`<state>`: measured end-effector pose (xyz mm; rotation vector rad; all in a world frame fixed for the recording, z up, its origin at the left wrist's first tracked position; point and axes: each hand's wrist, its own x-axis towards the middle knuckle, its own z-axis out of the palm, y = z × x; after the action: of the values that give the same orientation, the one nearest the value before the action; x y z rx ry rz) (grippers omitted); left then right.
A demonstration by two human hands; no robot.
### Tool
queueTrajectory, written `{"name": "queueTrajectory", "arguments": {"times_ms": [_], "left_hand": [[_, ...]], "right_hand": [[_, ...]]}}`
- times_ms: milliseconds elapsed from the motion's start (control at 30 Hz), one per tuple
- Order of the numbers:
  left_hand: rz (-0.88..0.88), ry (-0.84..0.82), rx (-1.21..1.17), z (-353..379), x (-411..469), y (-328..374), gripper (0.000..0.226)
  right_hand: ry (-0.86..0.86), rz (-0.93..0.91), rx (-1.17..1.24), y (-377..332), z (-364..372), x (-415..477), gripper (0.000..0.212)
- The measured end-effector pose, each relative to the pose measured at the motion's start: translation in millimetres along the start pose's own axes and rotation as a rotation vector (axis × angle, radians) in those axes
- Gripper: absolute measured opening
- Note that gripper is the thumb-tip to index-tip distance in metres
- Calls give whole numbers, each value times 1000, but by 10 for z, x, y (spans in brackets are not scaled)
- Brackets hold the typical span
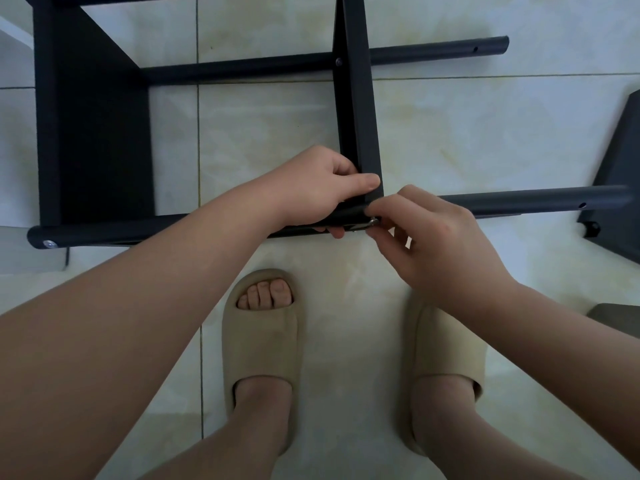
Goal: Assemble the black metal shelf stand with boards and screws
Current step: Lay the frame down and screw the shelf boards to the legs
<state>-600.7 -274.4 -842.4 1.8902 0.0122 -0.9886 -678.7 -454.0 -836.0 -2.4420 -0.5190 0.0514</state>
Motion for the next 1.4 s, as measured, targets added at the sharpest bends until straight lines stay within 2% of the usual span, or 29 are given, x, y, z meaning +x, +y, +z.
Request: {"name": "queueTrajectory", "arguments": {"times_ms": [67,233,433,600,800,933,1067,1167,1400], "left_hand": [[1,5,8,3,2,-6,35],[1,-2,1,-2,2,-10,34],[22,-6,5,0,-9,6,38],[4,8,2,5,5,-10,37],[4,2,1,3,6,-20,32],[-4,-2,0,2,-4,-9,32],[0,3,-1,5,-12,7,33],[0,12,11,9,-12,5,32],[3,5,3,12,-2,-3,31]], "right_hand": [[15,-25,-44,12,9,0,5],[116,-41,-247,8,20,34,23],[91,-24,-158,2,-9,49,32],[77,-95,-131,38,19,-1,3],[155,-93,-260,60,71,36,23],[142,-92,-207,69,42,59,29],[60,-114,-121,74,-18,17,15],[71,-140,-135,108,5,-3,4],[130,-100,-241,68,31,81,29]]}}
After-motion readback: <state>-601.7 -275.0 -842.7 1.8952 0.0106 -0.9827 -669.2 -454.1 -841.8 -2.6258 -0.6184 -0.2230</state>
